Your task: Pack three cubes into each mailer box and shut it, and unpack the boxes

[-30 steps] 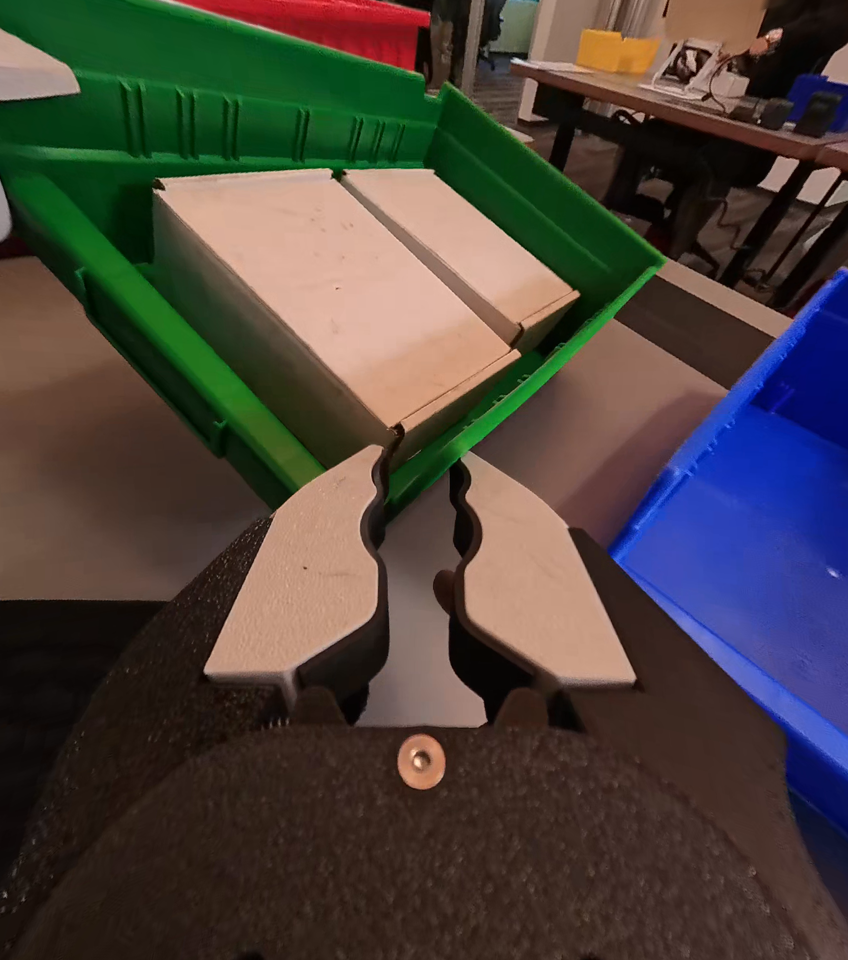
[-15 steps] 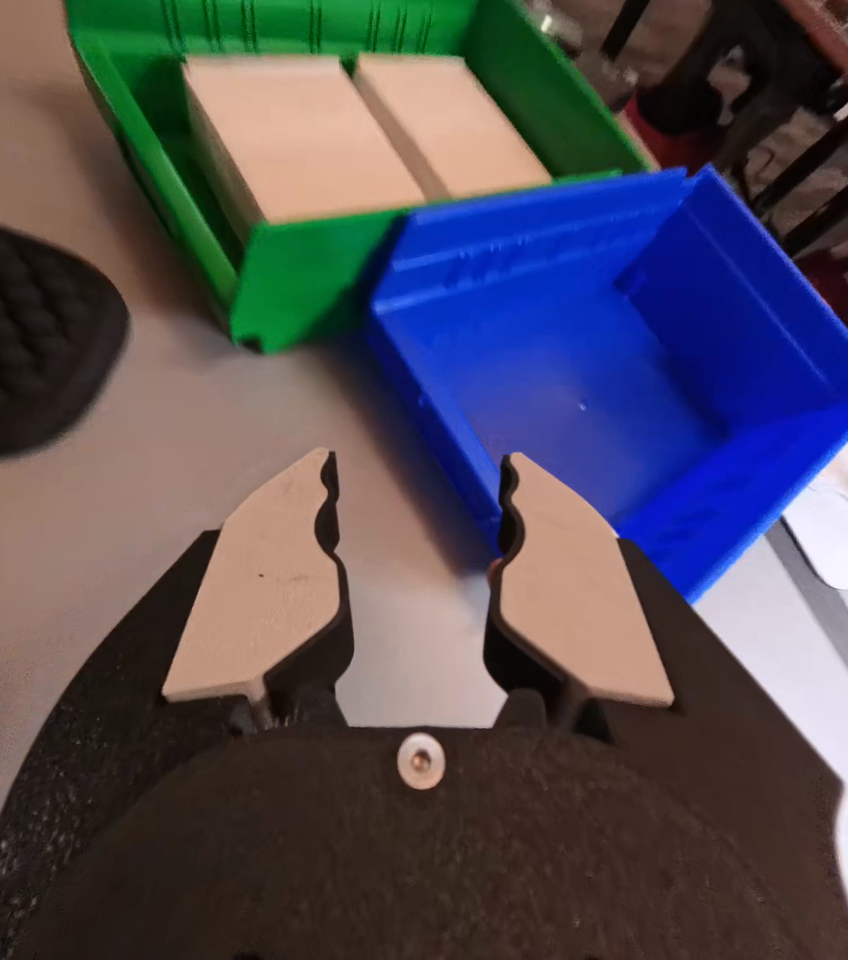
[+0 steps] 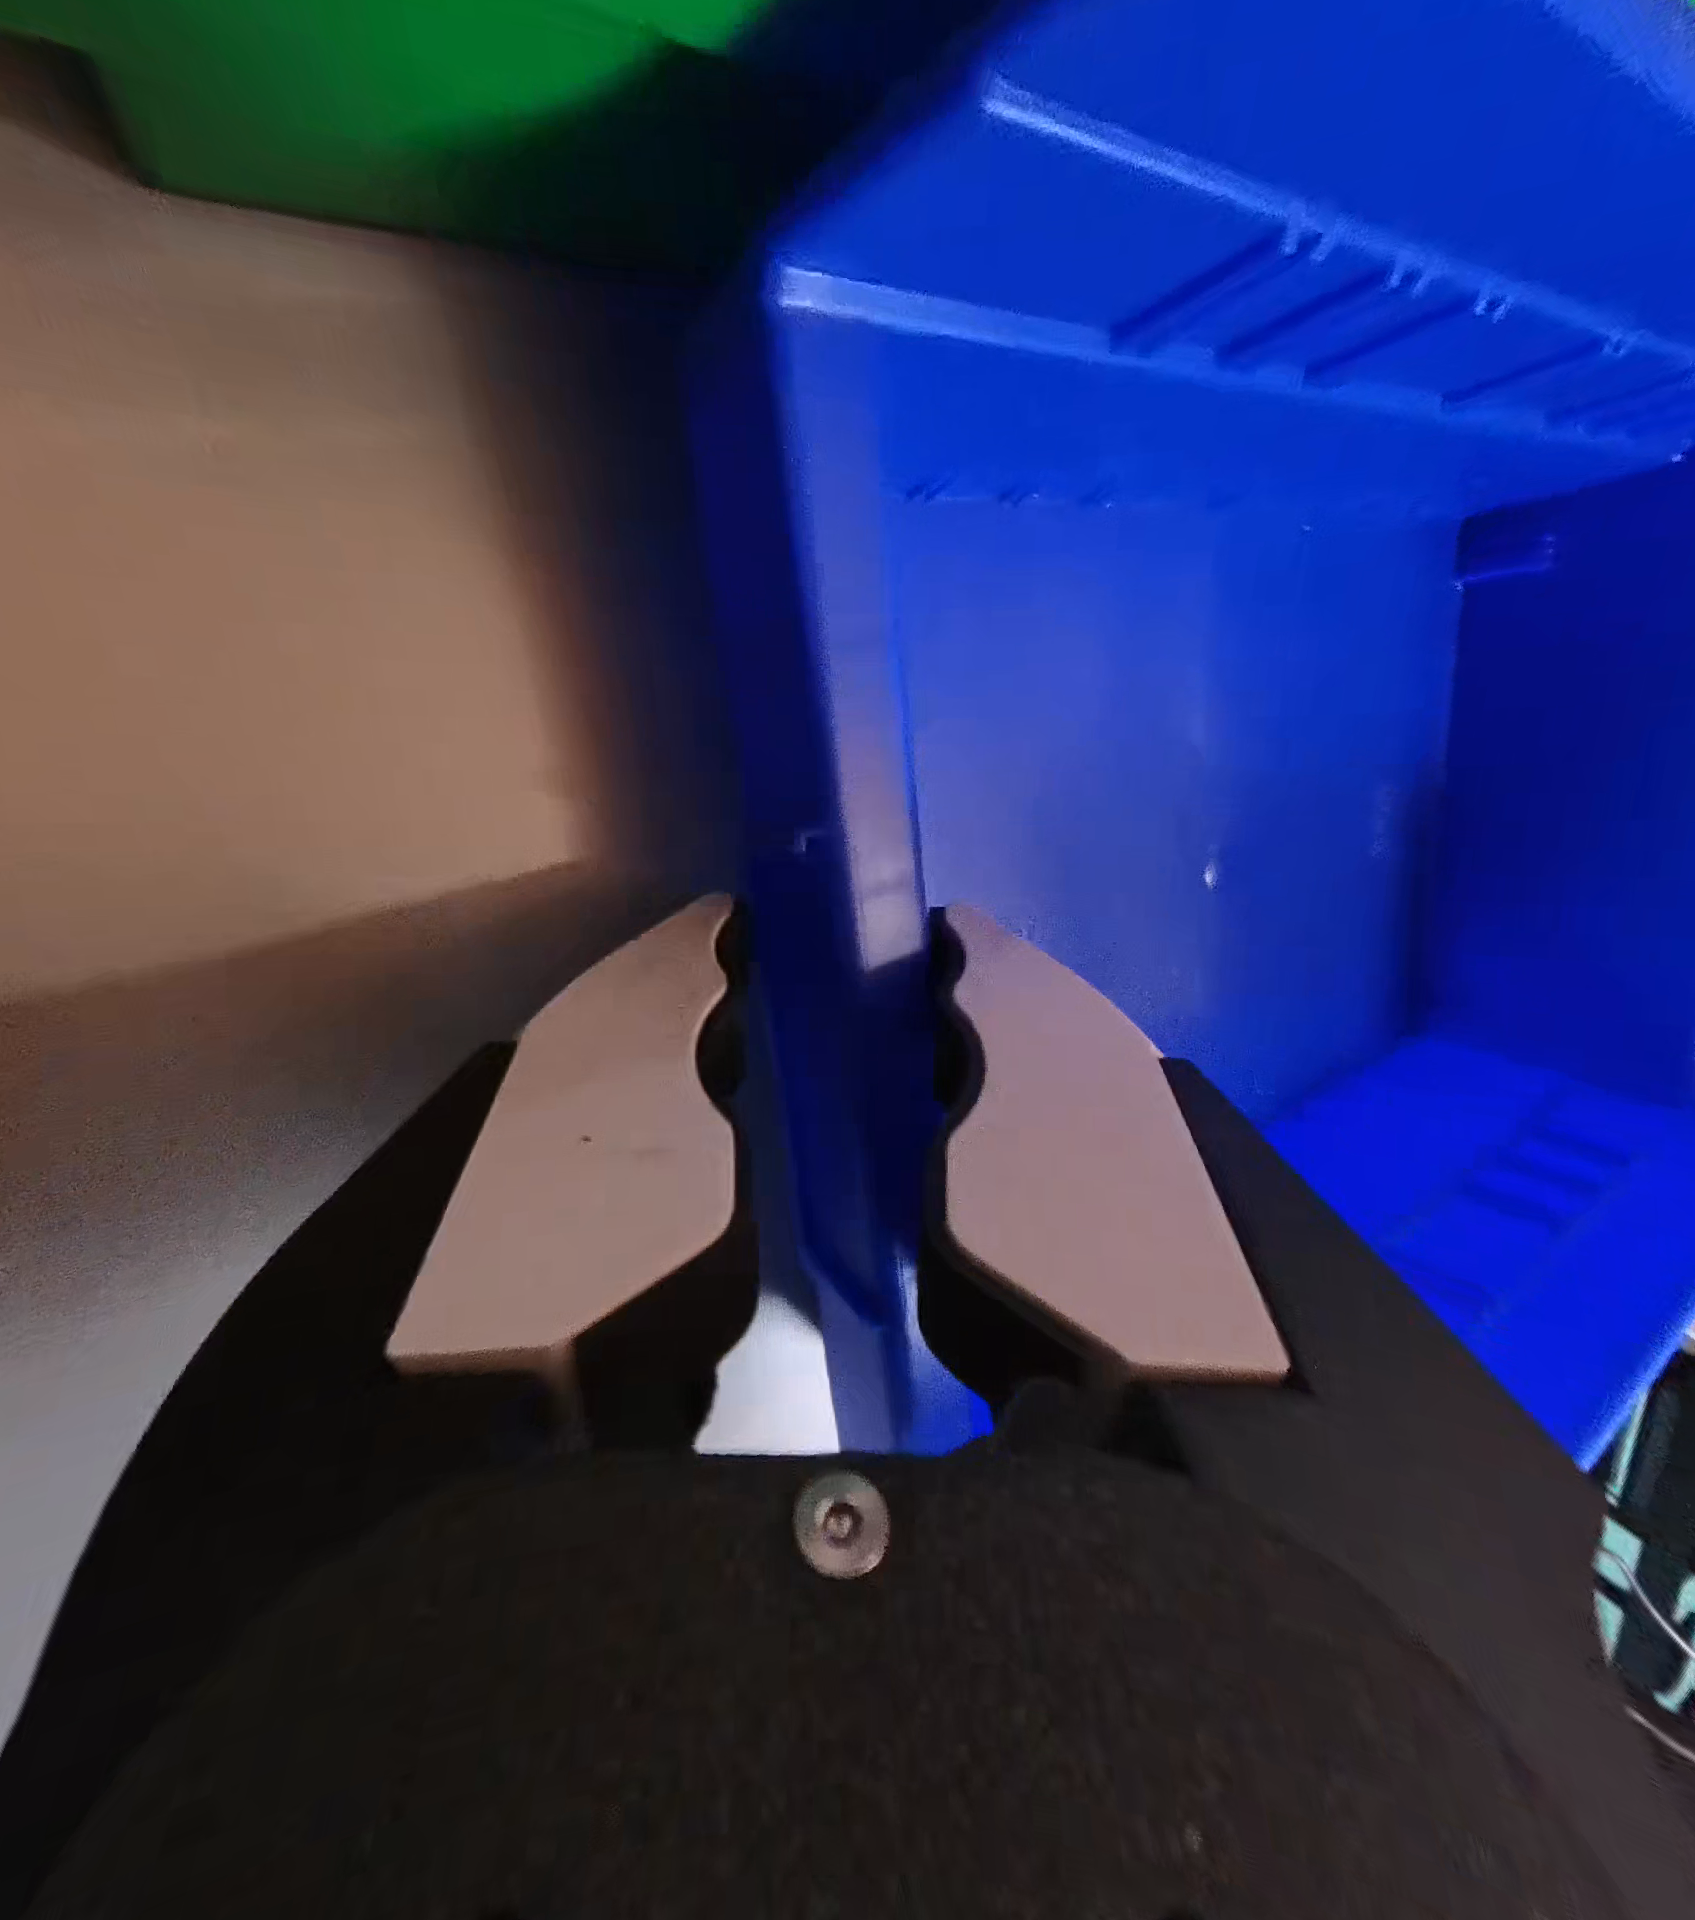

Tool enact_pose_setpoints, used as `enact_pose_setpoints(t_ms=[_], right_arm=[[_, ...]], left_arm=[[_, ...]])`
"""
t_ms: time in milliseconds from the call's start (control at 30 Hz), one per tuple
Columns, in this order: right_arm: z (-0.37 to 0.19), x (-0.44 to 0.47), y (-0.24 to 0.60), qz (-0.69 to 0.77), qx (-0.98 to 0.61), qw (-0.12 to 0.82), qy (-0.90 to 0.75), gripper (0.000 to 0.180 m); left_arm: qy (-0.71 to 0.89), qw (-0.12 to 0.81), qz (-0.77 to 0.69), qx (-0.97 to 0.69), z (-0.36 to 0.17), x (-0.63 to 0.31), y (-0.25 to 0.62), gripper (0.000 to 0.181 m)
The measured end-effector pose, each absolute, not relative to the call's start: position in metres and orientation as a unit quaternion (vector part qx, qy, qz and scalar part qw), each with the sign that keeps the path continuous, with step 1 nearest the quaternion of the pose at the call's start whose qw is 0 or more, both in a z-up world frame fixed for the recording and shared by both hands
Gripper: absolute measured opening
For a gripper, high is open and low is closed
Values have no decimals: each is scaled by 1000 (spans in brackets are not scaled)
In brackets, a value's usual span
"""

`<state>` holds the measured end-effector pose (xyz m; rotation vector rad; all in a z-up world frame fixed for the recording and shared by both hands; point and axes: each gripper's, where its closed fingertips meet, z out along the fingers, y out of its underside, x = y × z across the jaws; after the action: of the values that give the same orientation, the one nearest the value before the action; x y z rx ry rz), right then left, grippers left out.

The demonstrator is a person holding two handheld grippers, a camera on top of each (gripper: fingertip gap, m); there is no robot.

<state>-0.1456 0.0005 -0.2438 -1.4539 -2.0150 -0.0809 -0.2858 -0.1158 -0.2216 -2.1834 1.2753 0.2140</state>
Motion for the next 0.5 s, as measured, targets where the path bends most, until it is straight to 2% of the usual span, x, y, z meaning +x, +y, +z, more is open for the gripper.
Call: enact_pose_setpoints(t_ms=[100, 267, 500], right_arm=[[-241, -135, -2, -38, -550, 330, -766, 32], [-239, -89, -9, -41, -573, 334, -747, 35], [-239, -10, -19, -71, -607, 351, -709, 36]], left_arm=[[491, 295, 106, -813, -218, -284, -119, 61], [500, 300, 116, -804, -222, -282, -131, 33], [510, 275, 117, -807, -240, -283, -126, 30]])
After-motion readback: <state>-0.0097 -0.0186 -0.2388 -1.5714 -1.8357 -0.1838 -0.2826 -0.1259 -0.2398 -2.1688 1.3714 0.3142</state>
